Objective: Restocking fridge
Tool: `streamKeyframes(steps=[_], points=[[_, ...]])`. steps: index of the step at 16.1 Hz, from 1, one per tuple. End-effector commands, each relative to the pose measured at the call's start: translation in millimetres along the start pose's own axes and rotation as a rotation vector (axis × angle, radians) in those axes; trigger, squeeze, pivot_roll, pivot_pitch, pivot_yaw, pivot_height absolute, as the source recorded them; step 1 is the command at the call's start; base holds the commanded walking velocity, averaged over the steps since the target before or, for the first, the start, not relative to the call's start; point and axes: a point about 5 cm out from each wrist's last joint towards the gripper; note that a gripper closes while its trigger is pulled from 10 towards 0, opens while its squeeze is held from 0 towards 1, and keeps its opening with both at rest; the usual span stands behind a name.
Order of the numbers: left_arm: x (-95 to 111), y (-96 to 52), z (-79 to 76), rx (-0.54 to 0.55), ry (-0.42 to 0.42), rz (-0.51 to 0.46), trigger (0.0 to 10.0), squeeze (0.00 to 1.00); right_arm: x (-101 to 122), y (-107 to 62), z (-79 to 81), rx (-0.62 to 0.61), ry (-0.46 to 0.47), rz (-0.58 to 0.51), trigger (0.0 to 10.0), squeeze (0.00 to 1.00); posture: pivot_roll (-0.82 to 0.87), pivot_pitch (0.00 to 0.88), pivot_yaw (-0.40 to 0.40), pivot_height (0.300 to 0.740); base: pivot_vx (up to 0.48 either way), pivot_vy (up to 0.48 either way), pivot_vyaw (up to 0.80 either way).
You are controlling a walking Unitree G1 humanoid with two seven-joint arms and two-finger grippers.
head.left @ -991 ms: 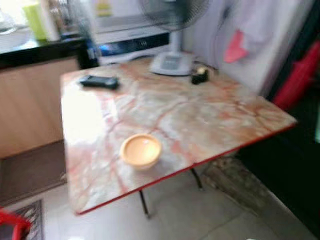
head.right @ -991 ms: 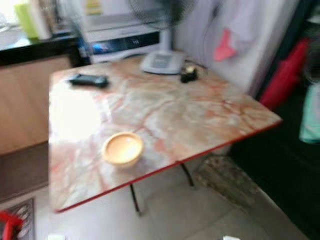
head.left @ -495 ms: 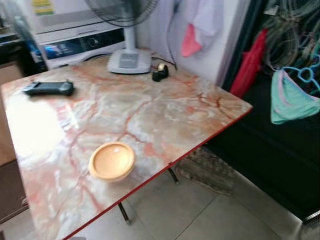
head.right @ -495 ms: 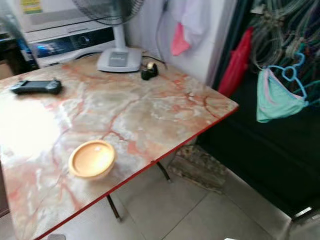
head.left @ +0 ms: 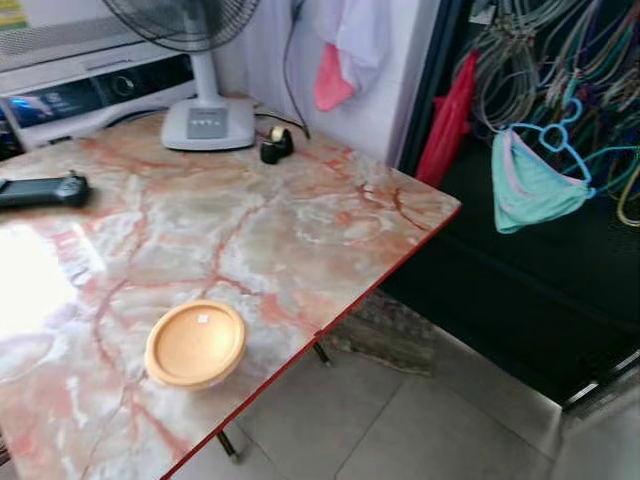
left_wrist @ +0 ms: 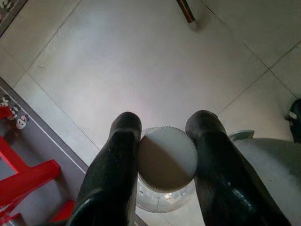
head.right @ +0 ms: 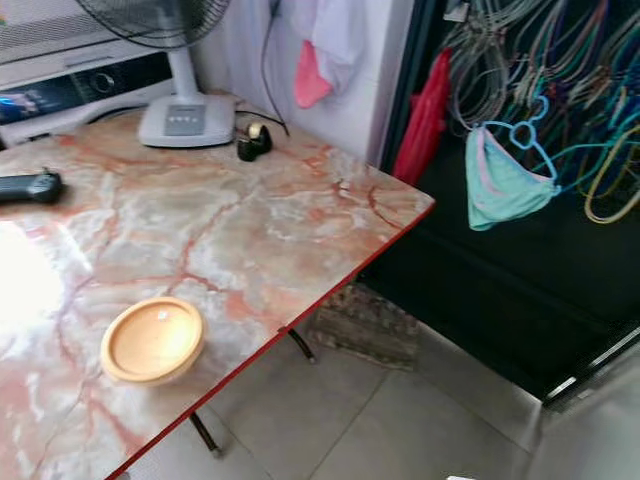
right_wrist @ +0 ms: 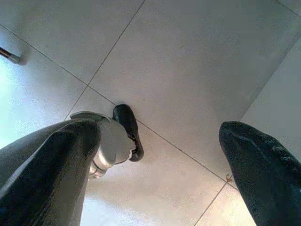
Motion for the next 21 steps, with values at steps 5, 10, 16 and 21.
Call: streamKeyframes(steps=[5, 10, 16, 21], points=[[-24.0, -5.2, -1.3, -0.006, 0.003, 0.069, 10.0, 0.0, 0.7, -0.6, -1.8, 0.003, -0.016, 0.0, 10.0, 0.0, 0.1, 0.0, -0.039, 0.74, 0.0, 0.0, -0.47], [-26.9, -5.9, -7.1, -0.015, 0.026, 0.081, 10.0, 0.0, 0.6, -0.7, -1.5, 0.004, -0.015, -0.005, 10.0, 0.0, 0.11, 0.0, -0.039, 0.74, 0.0, -0.05, 0.0], [-25.5, -5.5, -8.9, -0.013, 0.029, 0.081, 10.0, 0.0, -1.2, -0.7, -1.3, 0.01, -0.033, 0.017, 10.0, 0.0, 0.11, 0.0, -0.039, 0.74, 0.0, -0.259, -0.13], [-23.8, -5.0, -8.9, -0.004, 0.012, 0.079, 10.0, 0.0, 0.3, -0.6, -1.2, 0.017, -0.037, 0.011, 10.0, 0.0, 0.12, 0.0, -0.042, 0.74, 0.0, -0.208, -0.78]])
Point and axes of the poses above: a point about 5 cm out from each wrist's last joint towards the gripper, its own y axis pointing out of the wrist towards the gripper, its own x axis along the axis of the wrist's last joint, z = x × y, and after that the axes turned 4 degrees about y, right-handed
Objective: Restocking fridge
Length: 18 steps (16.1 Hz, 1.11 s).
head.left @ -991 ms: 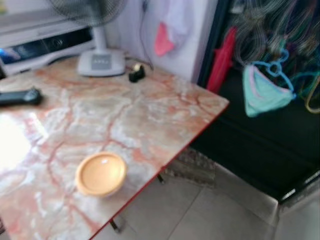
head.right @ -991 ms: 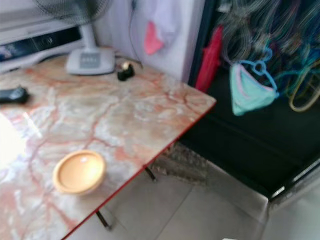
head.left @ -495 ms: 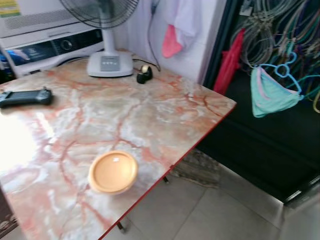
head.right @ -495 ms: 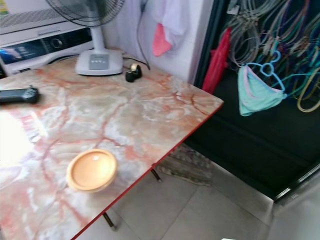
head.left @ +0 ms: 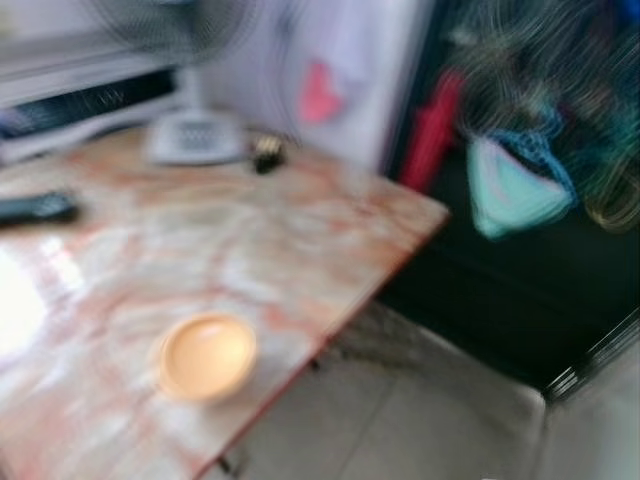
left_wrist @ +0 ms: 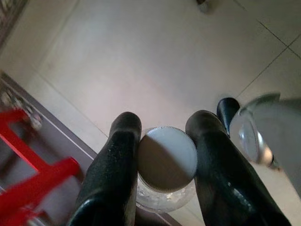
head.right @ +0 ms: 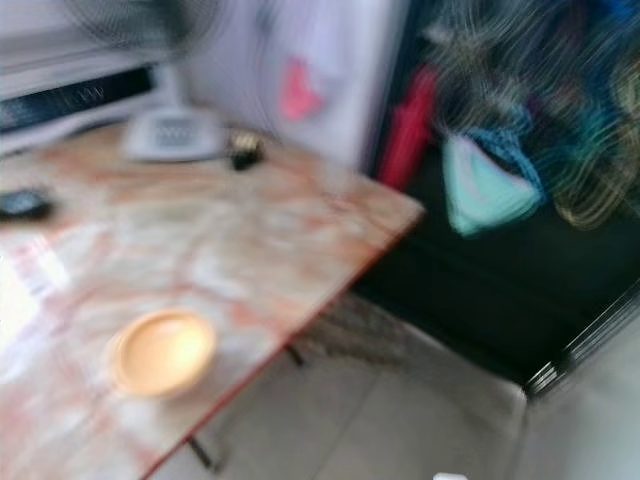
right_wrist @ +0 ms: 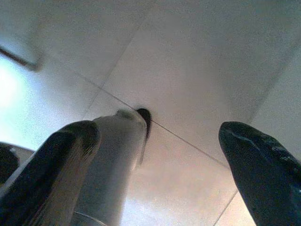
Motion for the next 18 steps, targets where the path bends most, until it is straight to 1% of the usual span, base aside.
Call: streamKeyframes(steps=[1, 10, 18], points=[[2.4, 0.2, -9.2, -0.023, -0.002, -0.002, 10.0, 0.0, -1.0, -3.1, -9.0, -0.027, 0.001, 0.003, 10.0, 0.0, 0.12, 0.0, -0.042, 0.74, 0.0, 0.0, 0.0], [5.2, 0.8, -8.8, -0.026, -0.002, -0.005, 10.0, 0.0, 0.2, -3.0, -9.1, -0.025, 0.006, -0.003, 10.0, 0.0, 0.12, 0.0, -0.047, 0.74, 0.0, 0.0, 0.0], [5.4, 0.8, -8.9, -0.027, 0.001, -0.005, 10.0, 0.0, 0.5, -3.0, -8.8, -0.024, 0.016, -0.01, 10.0, 0.0, 0.12, 0.0, -0.046, 0.74, 0.0, -0.268, 0.0]])
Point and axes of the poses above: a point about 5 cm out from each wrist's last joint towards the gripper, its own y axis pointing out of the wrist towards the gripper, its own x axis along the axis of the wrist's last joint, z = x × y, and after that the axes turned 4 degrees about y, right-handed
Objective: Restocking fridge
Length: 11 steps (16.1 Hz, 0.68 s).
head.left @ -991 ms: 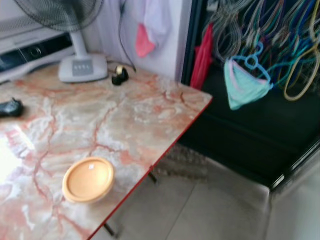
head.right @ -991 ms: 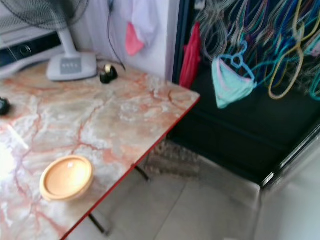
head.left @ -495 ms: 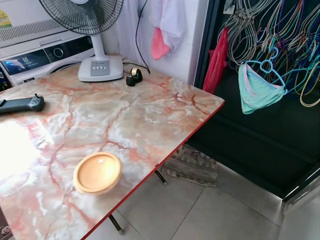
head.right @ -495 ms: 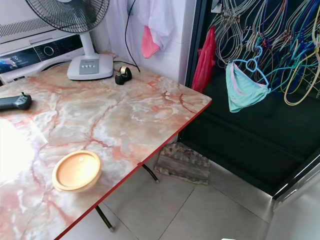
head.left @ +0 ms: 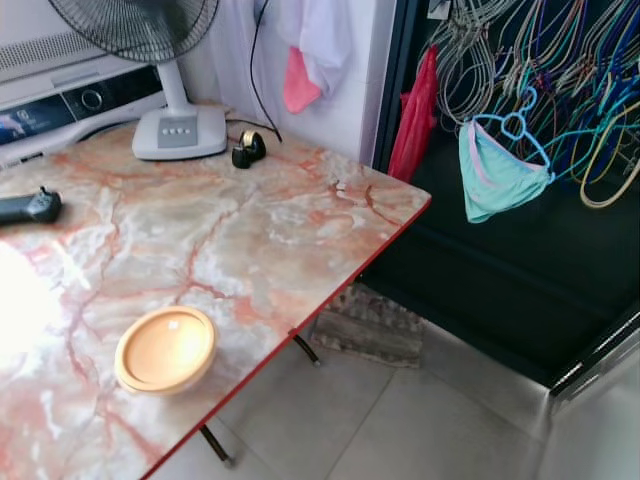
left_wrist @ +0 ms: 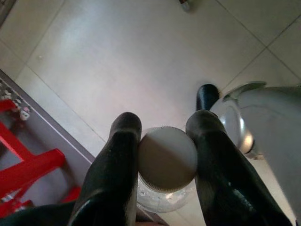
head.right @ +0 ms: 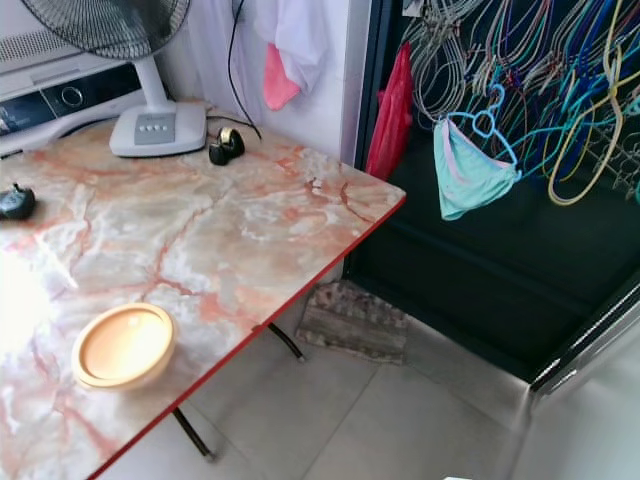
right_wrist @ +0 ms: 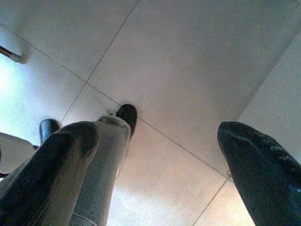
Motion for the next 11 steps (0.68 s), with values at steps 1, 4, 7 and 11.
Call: streamKeyframes(steps=[1, 4, 7, 11], points=[[-2.0, -0.2, -0.3, -0.006, 0.011, 0.013, 10.0, 0.0, 3.0, 0.0, -1.1, -0.004, 0.004, -0.014, 10.0, 0.0, 0.12, 0.0, -0.046, 0.74, 0.0, -0.304, 0.0], [-2.4, -0.2, -0.2, -0.006, -0.002, 0.016, 10.0, 0.0, 2.5, 0.1, -0.8, -0.002, -0.002, -0.005, 10.0, 0.0, 0.12, 0.0, -0.045, 0.74, 0.0, -0.101, -0.23], [-2.3, -0.2, 0.4, -0.006, -0.003, 0.016, 10.0, 0.0, 2.5, 0.3, -0.2, 0.002, -0.004, -0.002, 10.0, 0.0, 0.12, 0.0, -0.044, 0.74, 0.0, 0.0, -0.77], [-2.3, -0.1, 1.1, -0.001, -0.003, 0.017, 10.0, 0.0, 2.7, 0.5, 0.3, 0.005, -0.005, 0.0, 10.0, 0.0, 0.12, 0.0, -0.044, 0.74, 0.0, 0.0, -0.76]])
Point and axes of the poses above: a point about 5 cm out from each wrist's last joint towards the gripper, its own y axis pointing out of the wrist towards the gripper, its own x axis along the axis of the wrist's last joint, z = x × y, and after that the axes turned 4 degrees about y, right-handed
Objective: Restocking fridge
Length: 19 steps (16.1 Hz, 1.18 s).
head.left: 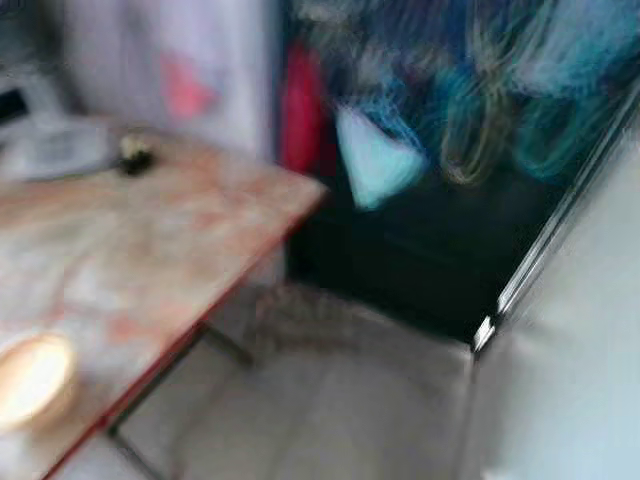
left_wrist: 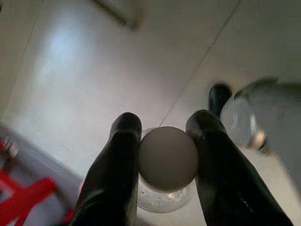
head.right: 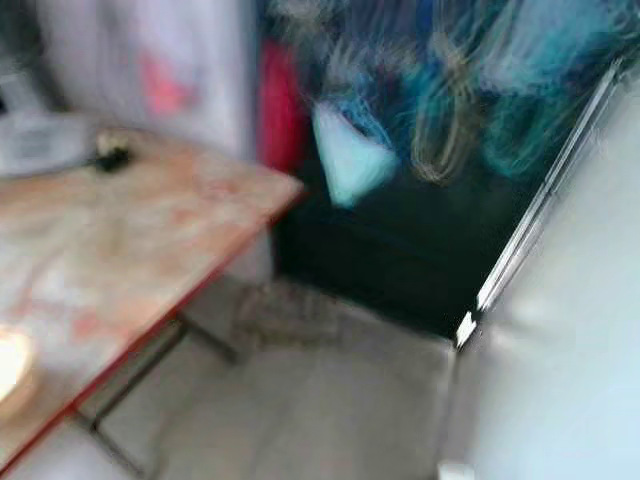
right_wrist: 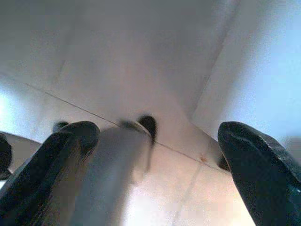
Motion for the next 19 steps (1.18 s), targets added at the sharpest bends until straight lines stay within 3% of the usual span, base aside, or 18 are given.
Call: streamKeyframes(steps=[1, 8, 13, 17, 19], points=[[-4.6, -0.7, 7.7, 0.017, 0.007, 0.013, 10.0, 0.0, 1.7, 2.0, 5.6, 0.015, 0.0, -0.004, 10.0, 0.0, 0.12, 0.0, -0.044, 0.74, 0.0, 0.0, -0.76], [-5.1, -0.8, 8.4, 0.021, 0.003, 0.015, 10.0, 0.0, 0.6, 2.1, 7.8, 0.061, -0.012, 0.019, 10.0, 0.0, 0.12, 0.0, -0.045, 0.74, 0.0, 0.0, -0.76], [-7.3, -1.1, 10.2, 0.028, -0.028, 0.023, 10.0, 0.0, 1.1, 1.9, 7.5, 0.057, 0.003, 0.005, 10.0, 0.0, 0.12, 0.0, -0.046, 0.74, 0.0, 0.0, 0.0], [-9.5, -1.6, 17.3, 0.03, -0.019, 0.029, 10.0, 0.0, 0.3, 1.9, 7.3, 0.059, -0.004, 0.018, 10.0, 0.0, 0.12, 0.0, -0.046, 0.74, 0.0, 0.198, 0.0], [-8.8, -1.6, 18.8, 0.025, 0.005, 0.026, 10.0, 0.0, 0.1, 1.9, 7.2, 0.058, -0.018, 0.028, 10.0, 0.0, 0.12, 0.0, -0.046, 0.74, 0.0, 0.0, -0.69]])
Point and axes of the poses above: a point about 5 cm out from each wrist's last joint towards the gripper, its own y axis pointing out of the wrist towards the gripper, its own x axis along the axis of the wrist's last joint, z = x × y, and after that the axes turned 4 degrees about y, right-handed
